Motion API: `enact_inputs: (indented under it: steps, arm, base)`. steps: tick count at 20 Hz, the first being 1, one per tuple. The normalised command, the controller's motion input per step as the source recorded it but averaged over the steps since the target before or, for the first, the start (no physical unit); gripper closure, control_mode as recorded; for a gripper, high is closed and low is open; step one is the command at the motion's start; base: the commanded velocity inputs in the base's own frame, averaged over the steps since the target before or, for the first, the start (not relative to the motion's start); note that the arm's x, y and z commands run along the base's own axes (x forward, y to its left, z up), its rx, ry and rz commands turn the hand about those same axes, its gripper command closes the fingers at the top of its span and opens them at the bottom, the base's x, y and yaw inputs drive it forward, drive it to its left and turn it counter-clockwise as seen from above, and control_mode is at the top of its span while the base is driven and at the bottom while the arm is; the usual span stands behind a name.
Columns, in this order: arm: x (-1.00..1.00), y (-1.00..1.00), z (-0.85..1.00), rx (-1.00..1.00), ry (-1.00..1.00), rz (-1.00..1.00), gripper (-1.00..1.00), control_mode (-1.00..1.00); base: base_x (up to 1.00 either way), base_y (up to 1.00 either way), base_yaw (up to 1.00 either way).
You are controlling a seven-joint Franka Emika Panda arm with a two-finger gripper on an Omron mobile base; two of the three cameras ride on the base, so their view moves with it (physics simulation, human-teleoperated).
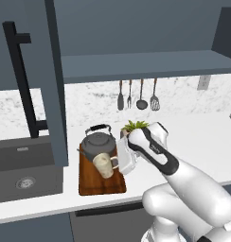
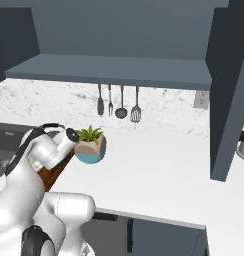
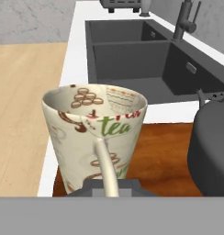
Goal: Pick the kettle from the counter and place it on the tray. Then pick the mug from the cabinet and place it on the tray. Then close the cabinet doors.
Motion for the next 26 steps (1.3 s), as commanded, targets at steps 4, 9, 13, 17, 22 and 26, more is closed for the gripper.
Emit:
enact_inputs:
  steps: [4, 9, 13, 17, 22, 26]
  arm:
    - [0.16, 0.14, -0.48, 0.0, -0.02, 0.07, 1.0, -1.0]
    - [0.11, 0.05, -0.34, 0.0, -0.08, 0.03, 1.0, -1.0]
    - [0.13, 0.0, -0.31, 0.0, -0.12, 0.01, 1.0, -1.0]
    - [0.15, 0.0, -0.21, 0.01, -0.16, 0.0, 1.0, -1.0]
    - [0.11, 0.0, -0.24, 0.0, -0.17, 0.01, 1.0, -1.0]
    - [0.05, 0.0, -0.27, 0.0, -0.15, 0.02, 1.0, -1.0]
  base:
    - [0.0, 0.0, 0.0]
    - [0.0, 0.0, 0.0]
    - [0.0, 0.0, 0.0]
    - [0.0, 0.0, 0.0]
    - [0.0, 0.0, 0.0]
    - [0.0, 0.0, 0.0]
